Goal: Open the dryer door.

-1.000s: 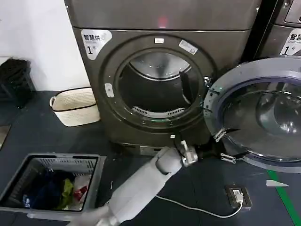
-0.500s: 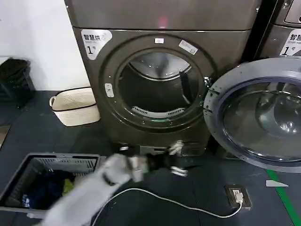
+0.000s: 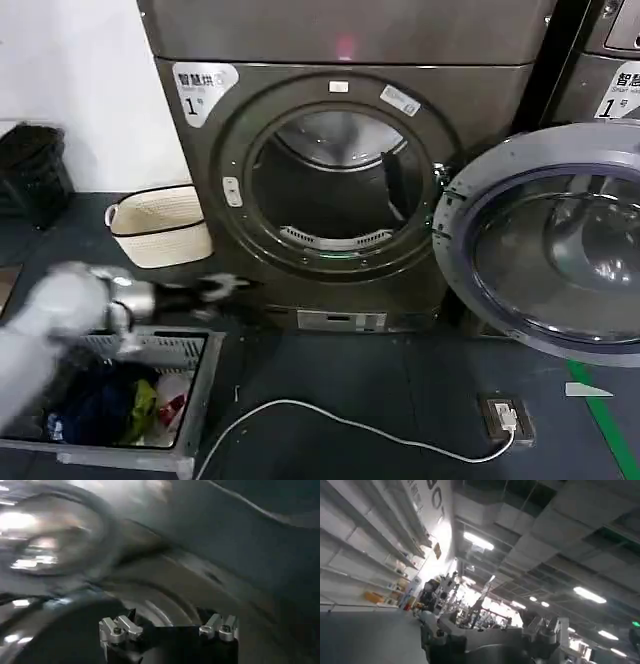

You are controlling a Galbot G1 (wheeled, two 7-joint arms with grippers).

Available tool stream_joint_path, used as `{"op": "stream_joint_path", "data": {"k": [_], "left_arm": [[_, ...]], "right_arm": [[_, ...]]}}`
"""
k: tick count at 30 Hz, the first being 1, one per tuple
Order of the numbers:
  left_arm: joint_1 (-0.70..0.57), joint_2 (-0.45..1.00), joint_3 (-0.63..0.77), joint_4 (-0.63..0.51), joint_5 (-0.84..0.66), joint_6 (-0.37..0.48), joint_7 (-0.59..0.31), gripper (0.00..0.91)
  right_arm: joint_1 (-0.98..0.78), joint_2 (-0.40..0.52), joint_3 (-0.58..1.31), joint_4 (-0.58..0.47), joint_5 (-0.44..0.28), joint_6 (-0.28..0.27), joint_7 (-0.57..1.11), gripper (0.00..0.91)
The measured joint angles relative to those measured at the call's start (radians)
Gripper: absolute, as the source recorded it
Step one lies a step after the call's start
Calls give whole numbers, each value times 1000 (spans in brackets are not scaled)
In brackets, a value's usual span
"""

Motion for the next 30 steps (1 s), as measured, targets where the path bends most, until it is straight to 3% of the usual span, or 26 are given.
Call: {"op": "stream_joint_path", "data": {"k": [5,11,20,30], "left_arm": [[9,99,0,57,303,0,-3,907],[21,149,38,102,449,1,2,907],[47,181,55,141,461,2,48,907],[118,223,89,206,306,3,42,907]], "right_arm": [[0,4,-1,-7,40,5,0,907],[12,13,-10,-6,46,-12,1,907],[17,20,-34,-5,46,3,0,907],[24,34,-55,-7,41,11,-1,907]]}}
